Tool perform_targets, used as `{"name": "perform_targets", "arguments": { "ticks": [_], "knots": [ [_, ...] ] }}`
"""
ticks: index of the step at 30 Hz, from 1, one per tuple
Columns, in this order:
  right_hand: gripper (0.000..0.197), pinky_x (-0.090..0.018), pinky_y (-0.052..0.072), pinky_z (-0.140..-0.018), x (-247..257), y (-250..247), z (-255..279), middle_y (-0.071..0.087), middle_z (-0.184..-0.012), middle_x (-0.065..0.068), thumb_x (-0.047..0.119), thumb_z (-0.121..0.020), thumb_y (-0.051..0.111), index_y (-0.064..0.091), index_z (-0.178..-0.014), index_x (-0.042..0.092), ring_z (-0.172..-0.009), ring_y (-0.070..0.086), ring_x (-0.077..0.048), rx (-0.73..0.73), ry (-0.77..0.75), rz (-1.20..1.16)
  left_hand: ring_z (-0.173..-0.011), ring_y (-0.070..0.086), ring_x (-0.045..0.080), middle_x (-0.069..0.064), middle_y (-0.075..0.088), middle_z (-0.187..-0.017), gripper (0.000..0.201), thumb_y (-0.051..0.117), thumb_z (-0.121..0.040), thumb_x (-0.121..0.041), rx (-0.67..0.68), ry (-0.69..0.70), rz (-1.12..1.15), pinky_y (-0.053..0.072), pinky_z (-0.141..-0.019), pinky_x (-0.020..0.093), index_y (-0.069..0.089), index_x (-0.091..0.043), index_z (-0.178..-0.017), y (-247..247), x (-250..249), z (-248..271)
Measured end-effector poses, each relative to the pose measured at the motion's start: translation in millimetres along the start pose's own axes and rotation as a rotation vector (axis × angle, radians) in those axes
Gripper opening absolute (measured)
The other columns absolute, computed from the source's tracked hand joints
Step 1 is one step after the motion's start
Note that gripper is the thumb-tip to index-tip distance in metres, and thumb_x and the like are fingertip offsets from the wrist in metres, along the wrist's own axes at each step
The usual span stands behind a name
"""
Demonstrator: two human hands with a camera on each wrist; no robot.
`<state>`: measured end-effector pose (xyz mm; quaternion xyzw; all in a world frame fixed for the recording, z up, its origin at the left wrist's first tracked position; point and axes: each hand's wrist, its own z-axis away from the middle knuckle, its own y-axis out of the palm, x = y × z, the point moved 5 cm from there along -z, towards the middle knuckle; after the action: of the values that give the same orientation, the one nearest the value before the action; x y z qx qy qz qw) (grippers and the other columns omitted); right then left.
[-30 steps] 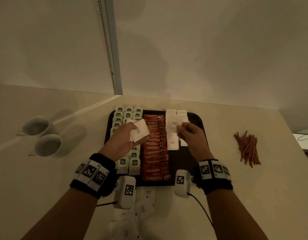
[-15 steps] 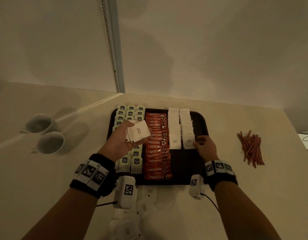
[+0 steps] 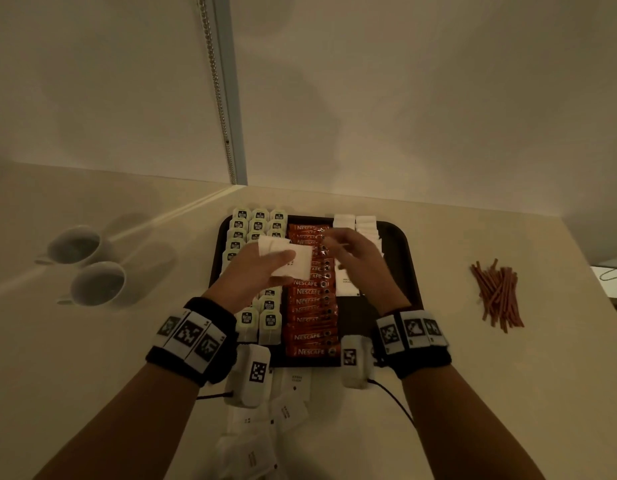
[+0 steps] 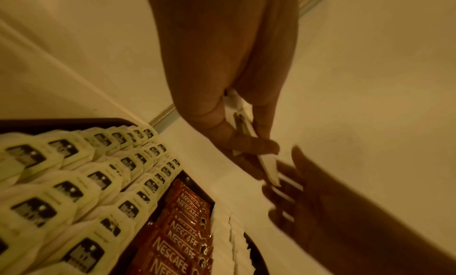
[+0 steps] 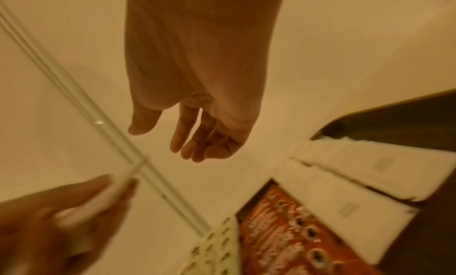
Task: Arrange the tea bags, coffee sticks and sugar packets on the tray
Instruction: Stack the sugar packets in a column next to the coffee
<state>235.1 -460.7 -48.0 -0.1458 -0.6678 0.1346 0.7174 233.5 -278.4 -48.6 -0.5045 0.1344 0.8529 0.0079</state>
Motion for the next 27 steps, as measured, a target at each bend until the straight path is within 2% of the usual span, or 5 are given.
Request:
{"name": "perform_targets", "arguments": {
  "ticks": [3, 7, 16, 21, 27],
  "knots": [
    [0.012, -0.022, 0.052, -0.078, 22, 19, -3, 0.064, -0.095, 0.01, 0.022, -0.088, 0.063, 0.065, -0.1, 0.023, -0.089, 0.062, -0.008, 0.072, -0.078, 0.032, -0.082, 0.067, 0.012, 0.008, 0.069, -0.096, 0.018, 0.067, -0.086, -0.013, -0.105, 0.108, -0.149, 0.055, -0.058, 0.019, 0.064, -0.009, -0.104, -5, -5, -3],
    [0.007, -0.028, 0.055, -0.077, 19, 23, -3, 0.066, -0.088, 0.002, 0.012, -0.088, 0.062, 0.065, -0.09, 0.018, -0.089, 0.066, -0.02, 0.082, -0.029, -0.082, -0.083, 0.066, 0.012, 0.004, 0.069, -0.093, 0.009, 0.063, -0.09, -0.016, -0.171, 0.145, -0.068, 0.054, -0.056, 0.019, 0.064, -0.016, -0.098, -10, -11, -1],
    [0.01, -0.025, 0.055, -0.065, 34, 16, 1, 0.071, -0.08, 0.007, 0.009, -0.087, 0.063, 0.064, -0.094, 0.015, -0.08, 0.068, -0.012, 0.027, -0.037, -0.257, -0.077, 0.071, 0.015, 0.01, 0.072, -0.095, 0.023, 0.071, -0.079, -0.001, 0.057, 0.035, -0.169, 0.058, -0.066, 0.024, 0.064, -0.01, -0.099, -2, 0, 6],
    [0.014, -0.018, 0.052, -0.068, 40, 15, 3, 0.066, -0.088, 0.007, 0.015, -0.082, 0.07, 0.065, -0.095, 0.018, -0.08, 0.062, -0.002, 0.034, -0.102, -0.143, -0.094, 0.069, 0.017, 0.004, 0.073, -0.1, 0.021, 0.062, -0.088, -0.009, 0.113, 0.016, 0.14, 0.056, -0.067, 0.023, 0.063, -0.013, -0.109, 10, 6, 7],
    [0.019, -0.04, 0.058, -0.077, 23, 16, 11, 0.066, -0.102, 0.0, 0.016, -0.08, 0.072, 0.057, -0.091, 0.021, -0.094, 0.066, -0.02, -0.01, 0.037, -0.266, -0.089, 0.071, 0.017, 0.005, 0.073, -0.096, 0.03, 0.064, -0.082, 0.003, 0.025, 0.101, 0.332, 0.056, -0.062, 0.022, 0.062, -0.011, -0.109, 8, 4, 3]
  ]
}}
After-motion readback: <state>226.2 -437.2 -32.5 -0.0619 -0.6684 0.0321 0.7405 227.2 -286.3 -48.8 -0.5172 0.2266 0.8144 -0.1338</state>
